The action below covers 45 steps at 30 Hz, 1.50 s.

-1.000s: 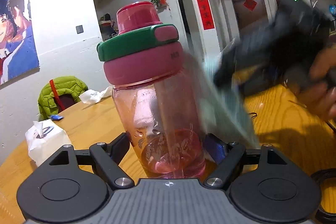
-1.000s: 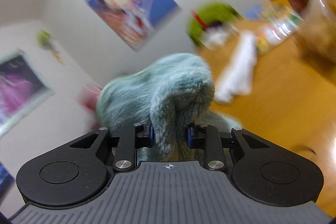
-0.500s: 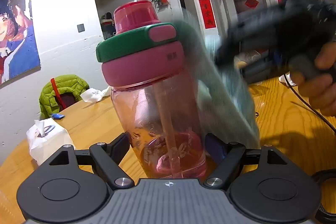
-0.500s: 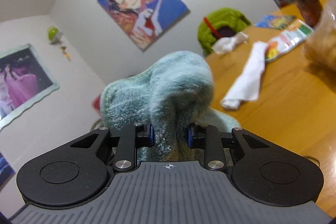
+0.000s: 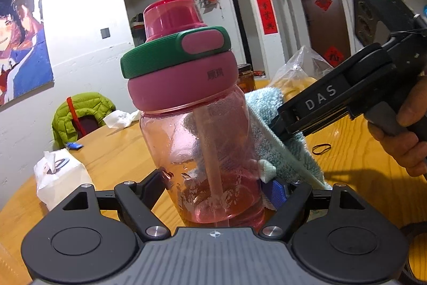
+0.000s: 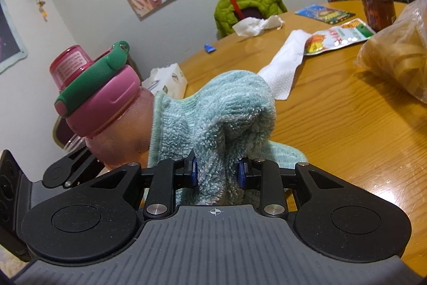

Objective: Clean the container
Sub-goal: 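Hold the bottle with the left gripper while the right gripper wipes its side and base with the towel, then lower the pink bottle onto the table and open the left gripper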

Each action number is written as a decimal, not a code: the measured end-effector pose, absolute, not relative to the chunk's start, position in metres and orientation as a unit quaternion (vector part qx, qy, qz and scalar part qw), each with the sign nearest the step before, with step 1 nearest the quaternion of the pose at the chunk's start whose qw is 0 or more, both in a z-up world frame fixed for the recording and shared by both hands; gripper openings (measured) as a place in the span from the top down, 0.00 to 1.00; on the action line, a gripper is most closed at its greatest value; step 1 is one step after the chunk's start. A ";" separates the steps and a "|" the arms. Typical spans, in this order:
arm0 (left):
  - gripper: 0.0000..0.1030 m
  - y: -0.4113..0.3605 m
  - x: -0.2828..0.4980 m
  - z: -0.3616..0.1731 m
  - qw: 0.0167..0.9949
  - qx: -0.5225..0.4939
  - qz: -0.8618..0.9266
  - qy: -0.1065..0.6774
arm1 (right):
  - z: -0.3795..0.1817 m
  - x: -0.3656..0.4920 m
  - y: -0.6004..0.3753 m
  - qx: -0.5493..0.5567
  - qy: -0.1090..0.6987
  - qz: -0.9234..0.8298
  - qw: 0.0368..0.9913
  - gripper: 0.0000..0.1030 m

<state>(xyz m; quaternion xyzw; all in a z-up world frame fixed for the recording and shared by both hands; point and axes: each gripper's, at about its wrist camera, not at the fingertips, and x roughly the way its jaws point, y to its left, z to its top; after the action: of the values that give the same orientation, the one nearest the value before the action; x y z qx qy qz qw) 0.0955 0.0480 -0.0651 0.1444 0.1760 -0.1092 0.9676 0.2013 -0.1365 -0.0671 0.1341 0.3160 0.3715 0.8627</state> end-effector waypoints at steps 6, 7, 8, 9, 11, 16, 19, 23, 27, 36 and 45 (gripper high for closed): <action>0.26 0.045 0.104 -0.063 0.970 0.116 -0.087 0.193 | -0.057 0.196 -0.143 0.092 0.270 0.282 0.916 0.72; 0.26 0.044 0.104 -0.062 0.971 0.116 -0.083 0.194 | -0.060 0.197 -0.141 0.074 0.274 0.264 0.922 0.72; 0.26 0.043 0.104 -0.062 0.971 0.114 -0.081 0.194 | -0.062 0.199 -0.138 0.054 0.279 0.245 0.927 0.72; 0.26 0.043 0.104 -0.062 0.972 0.112 -0.079 0.193 | -0.066 0.201 -0.135 0.040 0.288 0.238 0.926 0.72; 0.24 0.045 0.104 -0.061 0.972 0.103 -0.079 0.194 | -0.072 0.203 -0.127 0.019 0.303 0.241 0.922 0.70; 0.15 0.050 0.099 -0.057 0.973 0.091 -0.086 0.196 | -0.071 0.194 -0.122 -0.022 0.288 0.230 0.930 0.55; 0.11 0.050 0.092 -0.053 0.974 0.086 -0.085 0.193 | -0.066 0.194 -0.132 0.000 0.289 0.222 0.931 0.31; 0.03 0.050 0.075 -0.042 0.975 0.074 -0.083 0.193 | -0.055 0.191 -0.140 0.033 0.299 0.209 0.930 0.15; 0.01 0.050 0.061 -0.031 0.973 0.067 -0.068 0.211 | -0.034 0.174 -0.142 0.041 0.295 0.197 0.934 0.09; 0.01 0.061 0.033 0.004 0.972 0.034 0.002 0.234 | 0.032 0.123 -0.126 0.048 0.301 0.254 0.918 0.00; 0.01 0.066 0.028 0.027 0.960 -0.016 0.049 0.274 | 0.066 0.087 -0.117 -0.008 0.338 0.218 0.915 0.00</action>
<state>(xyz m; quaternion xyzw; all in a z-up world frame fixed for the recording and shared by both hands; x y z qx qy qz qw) 0.0284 0.0664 0.0274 -0.0156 0.2738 0.0494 0.9604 0.0869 -0.1167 0.0658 -0.0083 0.3385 0.2182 0.9153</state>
